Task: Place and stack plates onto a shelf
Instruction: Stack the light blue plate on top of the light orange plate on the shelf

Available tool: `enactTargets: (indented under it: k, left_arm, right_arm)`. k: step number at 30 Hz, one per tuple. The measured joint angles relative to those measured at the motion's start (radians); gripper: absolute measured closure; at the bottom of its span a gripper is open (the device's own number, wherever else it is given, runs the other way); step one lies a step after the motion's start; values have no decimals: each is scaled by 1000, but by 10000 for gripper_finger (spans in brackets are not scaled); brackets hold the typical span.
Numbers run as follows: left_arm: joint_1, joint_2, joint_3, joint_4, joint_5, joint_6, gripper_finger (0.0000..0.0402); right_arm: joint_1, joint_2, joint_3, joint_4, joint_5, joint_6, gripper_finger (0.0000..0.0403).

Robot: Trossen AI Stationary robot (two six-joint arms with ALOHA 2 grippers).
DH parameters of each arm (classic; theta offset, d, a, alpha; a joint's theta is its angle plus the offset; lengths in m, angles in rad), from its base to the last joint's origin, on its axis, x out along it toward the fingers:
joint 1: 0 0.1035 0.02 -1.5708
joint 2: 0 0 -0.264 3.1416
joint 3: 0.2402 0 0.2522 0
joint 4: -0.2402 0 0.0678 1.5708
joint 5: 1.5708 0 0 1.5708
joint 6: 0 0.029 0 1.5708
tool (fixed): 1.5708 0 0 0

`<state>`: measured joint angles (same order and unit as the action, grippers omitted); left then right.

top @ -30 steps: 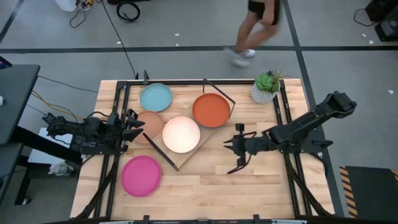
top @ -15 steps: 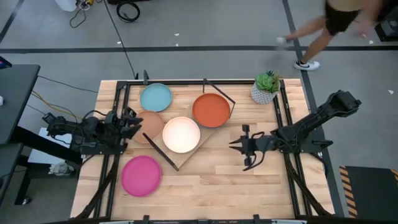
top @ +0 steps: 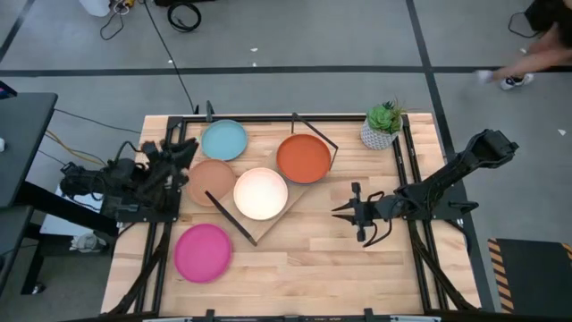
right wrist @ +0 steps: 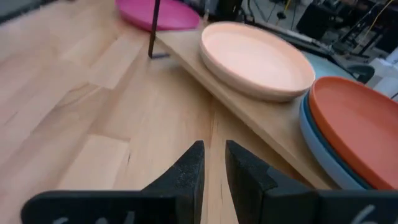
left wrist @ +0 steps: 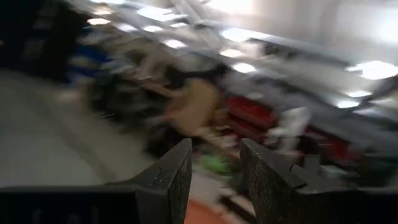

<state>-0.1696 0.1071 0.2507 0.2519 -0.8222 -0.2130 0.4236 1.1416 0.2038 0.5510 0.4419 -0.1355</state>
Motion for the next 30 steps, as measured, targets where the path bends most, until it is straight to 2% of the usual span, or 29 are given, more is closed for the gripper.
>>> enactTargets:
  k: [4, 11, 13, 17, 24, 27, 30]
  left_arm:
    - [55, 115, 149, -258, -122, -127, 259]
    - [224, 398, 311, -489, -103, -279, 260]
    - [293, 493, 332, -517, -32, -307, 260]
    - [470, 673, 361, -581, 194, -348, 260]
    - [780, 926, 396, -592, 674, -339, 260]
    - [836, 1005, 418, -590, 772, -295, 260]
    - [848, 1065, 441, -592, 773, -236, 260]
  right_arm:
    - [0, 0, -12, 59, -12, -19, 332]
    - [0, 0, -13, 134, -51, -78, 332]
    - [0, 0, -13, 137, -51, -97, 332]
    - [0, 1, -13, 137, -51, -98, 332]
    - [1, 1, -13, 136, -76, -96, 332]
    - [0, 1, -13, 135, -77, -103, 332]
    - [-4, 1, -13, 133, -73, -120, 332]
